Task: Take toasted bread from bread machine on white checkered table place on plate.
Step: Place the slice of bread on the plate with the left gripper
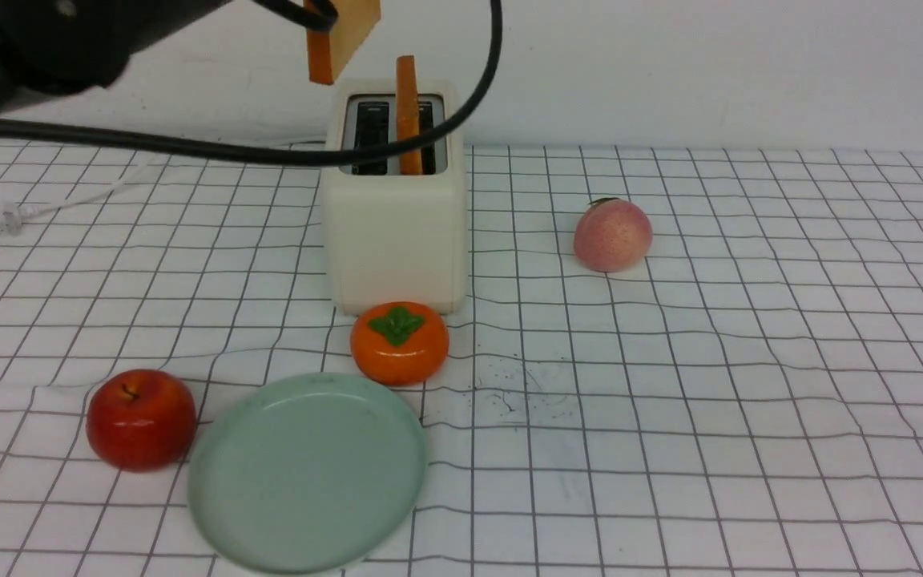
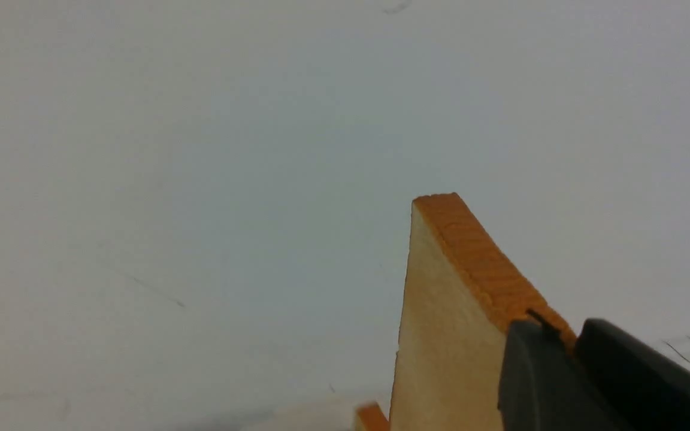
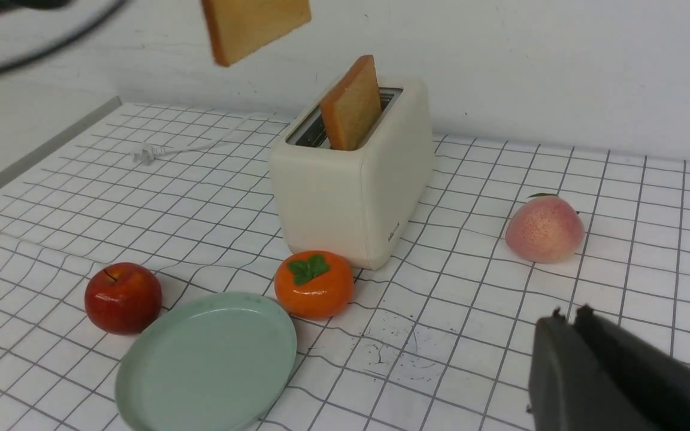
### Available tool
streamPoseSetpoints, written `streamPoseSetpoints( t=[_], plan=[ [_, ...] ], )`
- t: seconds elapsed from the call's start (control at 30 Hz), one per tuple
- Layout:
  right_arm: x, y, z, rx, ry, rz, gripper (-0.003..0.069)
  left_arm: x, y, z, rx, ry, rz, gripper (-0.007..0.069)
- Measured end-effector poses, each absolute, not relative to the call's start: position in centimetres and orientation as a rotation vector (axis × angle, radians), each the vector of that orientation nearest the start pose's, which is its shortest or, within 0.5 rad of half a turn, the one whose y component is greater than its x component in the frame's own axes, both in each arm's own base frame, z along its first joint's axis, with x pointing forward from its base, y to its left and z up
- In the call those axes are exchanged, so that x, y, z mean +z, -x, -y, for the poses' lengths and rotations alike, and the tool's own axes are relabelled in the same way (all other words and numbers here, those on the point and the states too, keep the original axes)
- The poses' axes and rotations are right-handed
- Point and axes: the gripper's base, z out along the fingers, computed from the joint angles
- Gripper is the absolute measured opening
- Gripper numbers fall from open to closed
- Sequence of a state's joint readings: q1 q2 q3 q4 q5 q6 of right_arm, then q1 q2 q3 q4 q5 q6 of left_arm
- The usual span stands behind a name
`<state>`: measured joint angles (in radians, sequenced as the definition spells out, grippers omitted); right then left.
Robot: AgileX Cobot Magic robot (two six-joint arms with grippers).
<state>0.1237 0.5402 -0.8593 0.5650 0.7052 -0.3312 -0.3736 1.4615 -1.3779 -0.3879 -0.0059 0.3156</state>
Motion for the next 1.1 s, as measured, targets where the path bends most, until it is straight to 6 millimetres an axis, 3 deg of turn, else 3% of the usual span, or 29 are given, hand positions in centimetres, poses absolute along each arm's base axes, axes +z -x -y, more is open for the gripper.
streamPoseSetpoints(
  t=[0.1,0.23,0.47,0.77,1.1],
  plan=[
    [40.2,-7.8,-4.2,0.49,0.262,-1.784,-0.0003,44.2,-29.5,12.5,-0.443,-0.29,-1.679,0.0056],
    [40.0,-7.7,-4.3,0.492,0.286,-1.801,-0.0004,43.7,-26.0,12.0,-0.535,-0.339,-1.848,0.0056],
    [39.5,-7.4,-4.5,0.512,0.333,-1.859,-0.0004,38.7,-22.8,10.0,-0.556,-0.263,-2.102,0.0056],
    [39.4,-7.2,-4.7,0.541,0.341,-1.876,0.0,32.7,-22.5,6.5,-0.564,-0.067,-2.334,0.0056],
    [39.3,-7.2,-4.8,0.547,0.346,-1.884,0.0003,28.3,-25.8,8.0,-0.747,-0.093,-2.373,0.0056]
  ],
)
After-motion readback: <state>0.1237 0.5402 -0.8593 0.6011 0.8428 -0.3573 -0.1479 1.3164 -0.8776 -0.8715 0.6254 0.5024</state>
